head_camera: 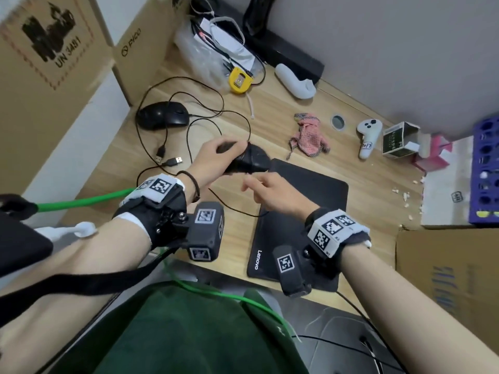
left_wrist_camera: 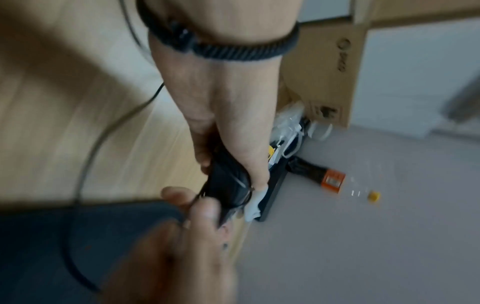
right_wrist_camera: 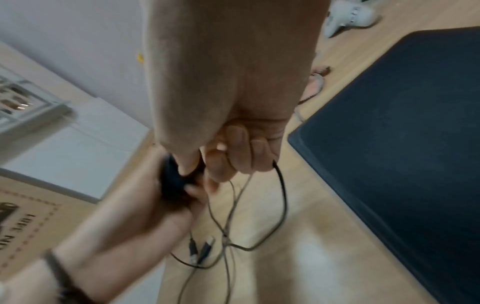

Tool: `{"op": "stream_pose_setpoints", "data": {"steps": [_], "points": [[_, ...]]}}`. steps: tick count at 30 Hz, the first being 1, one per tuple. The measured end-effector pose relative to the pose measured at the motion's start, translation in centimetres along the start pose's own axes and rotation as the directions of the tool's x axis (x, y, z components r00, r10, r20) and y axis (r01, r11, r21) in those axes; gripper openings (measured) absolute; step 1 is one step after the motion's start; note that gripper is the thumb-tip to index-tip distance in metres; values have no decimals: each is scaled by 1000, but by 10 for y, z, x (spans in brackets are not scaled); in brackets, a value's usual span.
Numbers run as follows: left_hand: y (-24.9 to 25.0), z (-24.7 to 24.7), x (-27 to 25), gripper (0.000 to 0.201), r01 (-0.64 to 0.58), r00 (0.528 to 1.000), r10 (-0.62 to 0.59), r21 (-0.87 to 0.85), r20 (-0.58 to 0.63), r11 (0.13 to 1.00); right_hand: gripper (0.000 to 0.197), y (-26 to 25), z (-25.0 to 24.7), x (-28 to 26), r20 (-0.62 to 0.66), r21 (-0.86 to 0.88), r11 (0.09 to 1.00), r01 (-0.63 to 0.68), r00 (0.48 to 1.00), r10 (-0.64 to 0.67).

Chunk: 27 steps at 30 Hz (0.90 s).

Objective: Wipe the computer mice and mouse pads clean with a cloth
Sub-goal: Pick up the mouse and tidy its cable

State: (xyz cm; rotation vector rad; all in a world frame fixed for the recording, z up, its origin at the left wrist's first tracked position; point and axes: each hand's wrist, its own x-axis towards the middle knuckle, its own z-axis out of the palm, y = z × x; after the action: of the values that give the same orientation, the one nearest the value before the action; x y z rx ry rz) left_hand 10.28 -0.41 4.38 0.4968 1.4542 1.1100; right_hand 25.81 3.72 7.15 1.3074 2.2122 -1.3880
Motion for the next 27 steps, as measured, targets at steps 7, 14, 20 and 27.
{"op": "stream_pose_setpoints", "data": {"steps": [7,14,20,27], "points": [[7,-2,5,16,-139,990,131,509,53,849,46,-21,-34,6,92,-285,957,63,995,-38],[13,-20,-3,13,-121,934,-118,607,338,785,53,-36,-64,9,-5,-263,963,59,998,-63],[31,-2,-24,27,225,937,-102,-355,334,907,29,-19,-49,7,1,352,934,-56,998,59],[3,-4,5,12,7,970,27,140,-243,990,29,-18,-17,-4,225,11,1000,-23,974,20]]}}
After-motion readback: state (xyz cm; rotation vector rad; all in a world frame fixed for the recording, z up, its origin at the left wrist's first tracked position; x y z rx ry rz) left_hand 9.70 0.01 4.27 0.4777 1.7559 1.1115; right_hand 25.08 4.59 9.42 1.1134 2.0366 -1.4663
